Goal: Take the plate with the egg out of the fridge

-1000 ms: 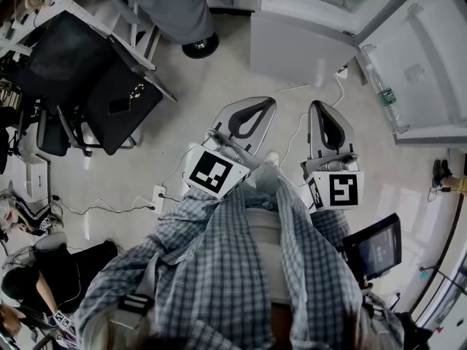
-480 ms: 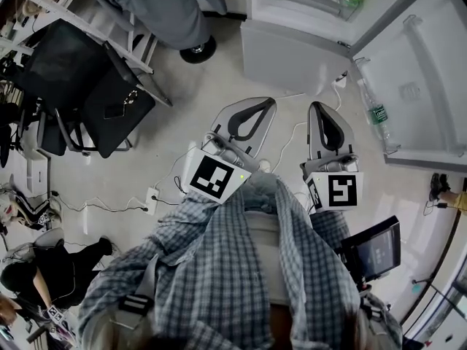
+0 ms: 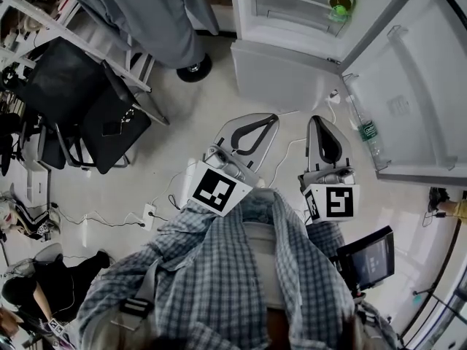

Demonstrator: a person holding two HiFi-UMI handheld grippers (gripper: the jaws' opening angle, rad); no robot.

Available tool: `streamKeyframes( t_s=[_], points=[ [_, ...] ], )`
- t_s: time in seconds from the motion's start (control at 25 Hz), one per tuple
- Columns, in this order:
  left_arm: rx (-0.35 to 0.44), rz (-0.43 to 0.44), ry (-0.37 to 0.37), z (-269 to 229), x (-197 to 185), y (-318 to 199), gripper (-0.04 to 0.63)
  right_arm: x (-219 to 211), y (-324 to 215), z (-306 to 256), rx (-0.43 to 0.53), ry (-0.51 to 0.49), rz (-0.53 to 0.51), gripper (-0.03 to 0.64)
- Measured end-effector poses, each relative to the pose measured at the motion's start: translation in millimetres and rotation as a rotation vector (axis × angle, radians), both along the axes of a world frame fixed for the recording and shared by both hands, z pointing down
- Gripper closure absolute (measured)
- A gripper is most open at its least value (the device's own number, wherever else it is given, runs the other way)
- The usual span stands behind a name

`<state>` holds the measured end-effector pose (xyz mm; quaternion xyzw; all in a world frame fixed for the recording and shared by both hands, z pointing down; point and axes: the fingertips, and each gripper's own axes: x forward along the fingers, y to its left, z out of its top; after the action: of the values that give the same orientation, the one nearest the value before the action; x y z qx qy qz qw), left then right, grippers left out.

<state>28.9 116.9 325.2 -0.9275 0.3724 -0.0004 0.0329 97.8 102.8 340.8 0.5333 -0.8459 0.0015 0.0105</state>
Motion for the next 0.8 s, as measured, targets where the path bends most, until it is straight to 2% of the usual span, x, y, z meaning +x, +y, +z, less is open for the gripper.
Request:
streamKeyframes(
  t_s=[0.36, 0.52, 0.8],
  points=[
    [-0.036, 0.003, 0.064, 3.3, 4.9, -24.4, 0.589, 4.8, -12.7, 3.4, -0.002, 0.026, 0.009, 0.611],
    [-0.006, 0.026, 0.045, 3.1, 14.5, -45.4, 0.589, 14.7, -28.6, 2.4, -0.014, -0.002, 0.029, 0.611],
    [0.011, 0.066, 0.061, -4.4, 24.8, -92.5, 0.589, 22.5, -73.3, 1.3, -0.017, 0.012, 0.057, 0.611]
  ],
)
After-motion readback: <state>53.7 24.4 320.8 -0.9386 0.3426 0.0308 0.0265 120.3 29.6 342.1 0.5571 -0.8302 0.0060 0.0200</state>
